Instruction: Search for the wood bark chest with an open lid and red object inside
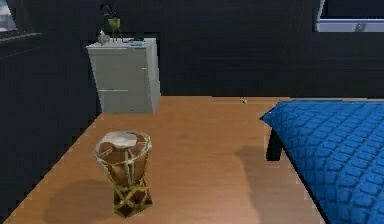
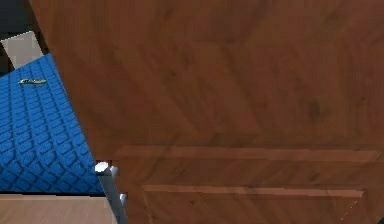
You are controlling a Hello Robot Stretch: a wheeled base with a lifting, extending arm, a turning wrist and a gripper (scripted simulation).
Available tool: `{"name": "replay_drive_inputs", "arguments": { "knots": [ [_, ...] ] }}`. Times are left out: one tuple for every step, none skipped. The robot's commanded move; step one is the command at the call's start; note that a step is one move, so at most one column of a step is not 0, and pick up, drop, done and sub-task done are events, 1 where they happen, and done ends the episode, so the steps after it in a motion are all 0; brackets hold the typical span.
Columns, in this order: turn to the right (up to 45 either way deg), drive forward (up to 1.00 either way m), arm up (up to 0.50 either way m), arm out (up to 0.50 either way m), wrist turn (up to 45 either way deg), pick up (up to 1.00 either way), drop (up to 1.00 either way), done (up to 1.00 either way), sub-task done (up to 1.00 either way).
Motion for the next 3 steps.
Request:
{"name": "replay_drive_inputs", "arguments": {
  "knots": [
    [0.0, 0.30, 0.00, 0.00, 0.0, 0.00, 0.00, 0.00, 0.00],
    [9.0, 0.00, 0.00, 0.00, 0.0, 0.00, 0.00, 0.00, 0.00],
    [0.0, 1.00, 0.00, 0.00, 0.0, 0.00, 0.00, 0.00, 0.00]
  ]
}}
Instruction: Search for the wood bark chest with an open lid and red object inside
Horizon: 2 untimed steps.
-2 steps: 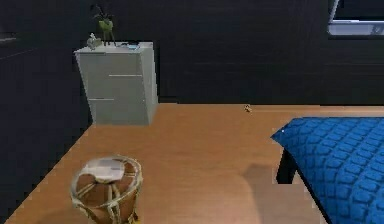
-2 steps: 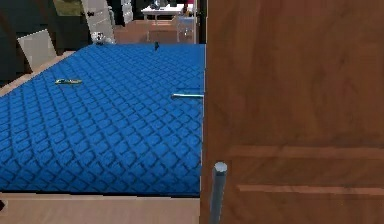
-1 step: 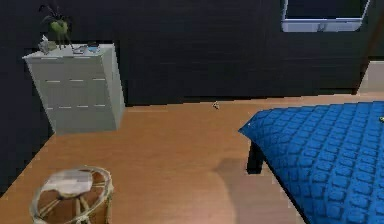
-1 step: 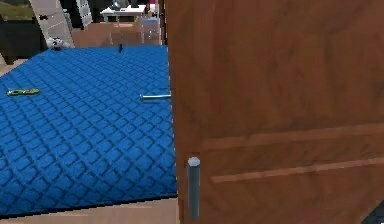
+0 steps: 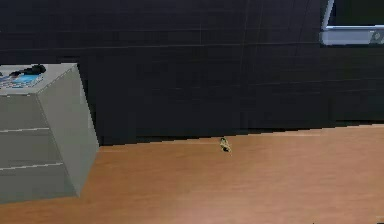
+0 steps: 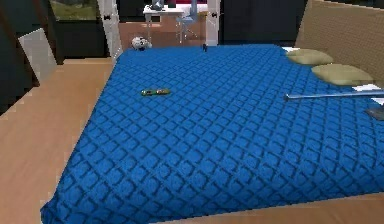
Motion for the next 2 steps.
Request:
{"name": "replay_drive_inputs", "arguments": {
  "knots": [
    [0.0, 0.30, 0.00, 0.00, 0.0, 0.00, 0.00, 0.00, 0.00],
    [3.0, 0.00, 0.00, 0.00, 0.0, 0.00, 0.00, 0.00, 0.00]
  ]
}}
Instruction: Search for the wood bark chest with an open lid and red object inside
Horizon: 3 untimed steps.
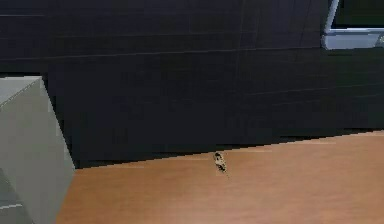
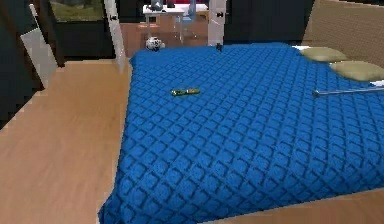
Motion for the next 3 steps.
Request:
{"name": "replay_drive_inputs", "arguments": {
  "knots": [
    [0.0, 0.75, 0.00, 0.00, 0.0, 0.00, 0.00, 0.00, 0.00],
    [45.0, 0.00, 0.00, 0.00, 0.0, 0.00, 0.00, 0.00, 0.00],
    [33.0, 0.00, 0.00, 0.00, 0.0, 0.00, 0.00, 0.00, 0.00]
  ]
}}
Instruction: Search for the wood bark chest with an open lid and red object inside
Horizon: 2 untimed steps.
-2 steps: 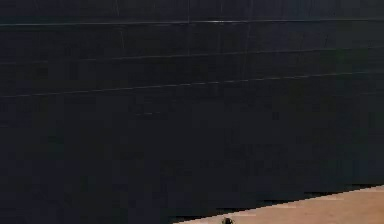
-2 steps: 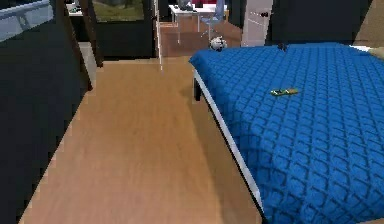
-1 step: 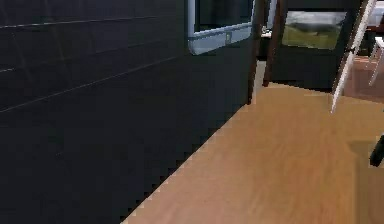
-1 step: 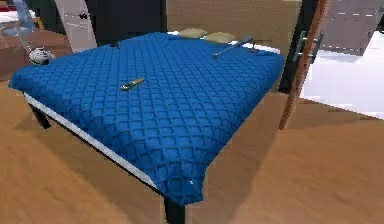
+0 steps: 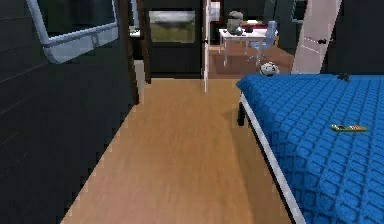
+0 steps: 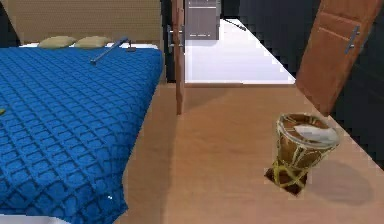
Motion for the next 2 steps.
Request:
{"name": "replay_drive_inputs", "arguments": {
  "knots": [
    [0.0, 1.00, 0.00, 0.00, 0.0, 0.00, 0.00, 0.00, 0.00],
    [0.0, 1.00, 0.00, 0.00, 0.0, 0.00, 0.00, 0.00, 0.00]
  ]
}}
